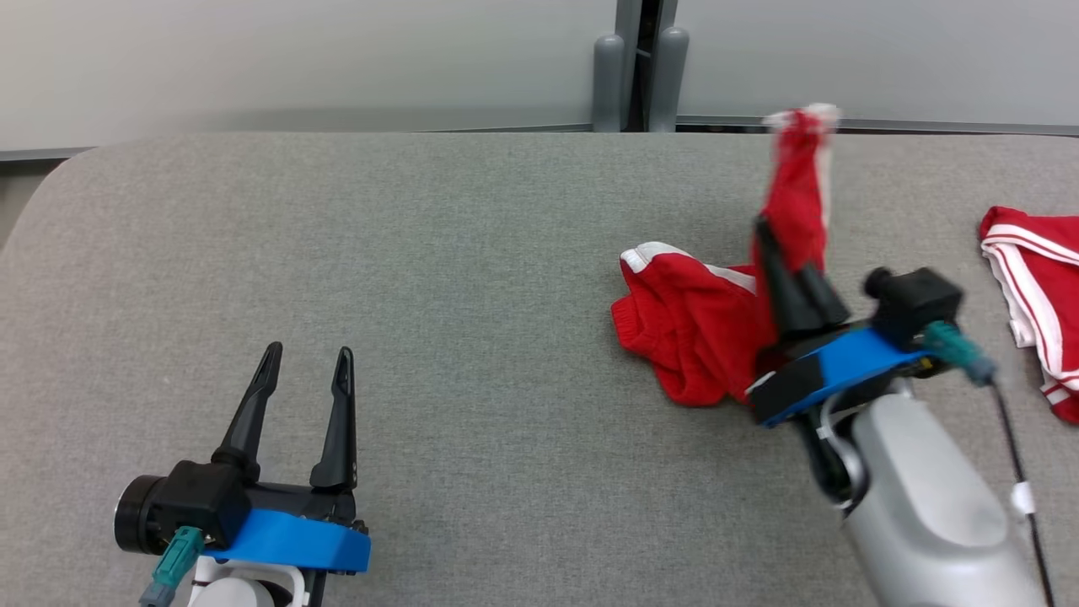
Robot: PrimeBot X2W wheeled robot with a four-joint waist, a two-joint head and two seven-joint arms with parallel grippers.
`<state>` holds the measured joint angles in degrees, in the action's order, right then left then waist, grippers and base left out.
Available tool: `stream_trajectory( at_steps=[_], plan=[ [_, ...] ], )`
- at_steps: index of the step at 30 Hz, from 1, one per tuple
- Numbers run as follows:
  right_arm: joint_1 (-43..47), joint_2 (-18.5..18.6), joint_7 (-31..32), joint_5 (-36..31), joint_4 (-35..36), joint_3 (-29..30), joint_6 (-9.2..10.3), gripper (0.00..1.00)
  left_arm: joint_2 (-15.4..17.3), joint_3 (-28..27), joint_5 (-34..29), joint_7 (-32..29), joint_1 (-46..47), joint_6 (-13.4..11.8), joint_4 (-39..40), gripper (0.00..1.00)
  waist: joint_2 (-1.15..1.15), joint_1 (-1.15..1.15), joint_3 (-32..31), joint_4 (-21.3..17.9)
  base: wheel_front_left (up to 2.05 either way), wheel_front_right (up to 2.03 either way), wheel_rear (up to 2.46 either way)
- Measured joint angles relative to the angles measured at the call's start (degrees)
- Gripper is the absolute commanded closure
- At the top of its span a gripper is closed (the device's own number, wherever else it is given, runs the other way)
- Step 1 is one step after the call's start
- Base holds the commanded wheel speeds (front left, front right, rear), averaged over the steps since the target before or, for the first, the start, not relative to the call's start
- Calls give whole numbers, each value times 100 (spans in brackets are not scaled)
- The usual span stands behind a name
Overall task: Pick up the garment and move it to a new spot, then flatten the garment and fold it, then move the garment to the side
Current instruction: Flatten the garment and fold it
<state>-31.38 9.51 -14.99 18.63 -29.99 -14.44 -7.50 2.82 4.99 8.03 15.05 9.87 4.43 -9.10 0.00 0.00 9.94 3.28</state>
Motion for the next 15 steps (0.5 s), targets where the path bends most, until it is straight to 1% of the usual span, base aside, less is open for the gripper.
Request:
stream_trajectory(
  at_steps=[5,8,12,15],
  plan=[
    [117,35,0,13,123,-742,0,100,0,29,51,0,-7,-33,5,0,0,0,15,115,0,0,0],
    [398,166,0,31,279,-1135,0,100,1,27,89,0,-39,-76,23,0,0,0,25,156,0,0,0],
    [740,330,0,105,322,-1485,0,100,1,11,101,0,-68,-85,41,0,0,0,50,145,0,0,0],
    [816,423,0,170,281,-1633,0,100,0,10,102,0,-71,-100,41,0,0,0,76,115,0,0,0]
  ],
)
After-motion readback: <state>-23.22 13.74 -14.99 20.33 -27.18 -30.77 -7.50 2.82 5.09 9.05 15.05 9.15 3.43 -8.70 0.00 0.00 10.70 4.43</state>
